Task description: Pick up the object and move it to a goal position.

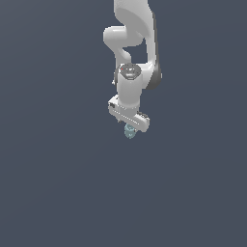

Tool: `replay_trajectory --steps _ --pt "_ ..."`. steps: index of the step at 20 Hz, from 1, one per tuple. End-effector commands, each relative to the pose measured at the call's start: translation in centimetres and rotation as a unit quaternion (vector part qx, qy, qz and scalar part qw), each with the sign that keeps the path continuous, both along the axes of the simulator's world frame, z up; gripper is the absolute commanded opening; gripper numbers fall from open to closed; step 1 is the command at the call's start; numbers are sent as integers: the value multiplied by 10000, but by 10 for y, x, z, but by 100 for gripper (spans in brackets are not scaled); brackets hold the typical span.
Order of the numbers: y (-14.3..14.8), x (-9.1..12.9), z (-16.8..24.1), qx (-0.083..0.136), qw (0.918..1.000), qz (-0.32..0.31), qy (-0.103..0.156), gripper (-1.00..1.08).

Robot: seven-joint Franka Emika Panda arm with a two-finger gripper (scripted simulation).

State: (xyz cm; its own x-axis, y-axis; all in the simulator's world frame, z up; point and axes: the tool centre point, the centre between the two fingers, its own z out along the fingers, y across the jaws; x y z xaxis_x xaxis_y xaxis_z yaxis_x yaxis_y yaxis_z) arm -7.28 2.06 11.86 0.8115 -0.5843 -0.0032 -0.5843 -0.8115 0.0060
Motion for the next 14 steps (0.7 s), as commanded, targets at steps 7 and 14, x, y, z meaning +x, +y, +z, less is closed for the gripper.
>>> replay_trajectory --steps 7,14 --pt "14 -18 -9 9 9979 -654 -24 100" --pt "18 -24 -12 12 9962 -872 -31 100"
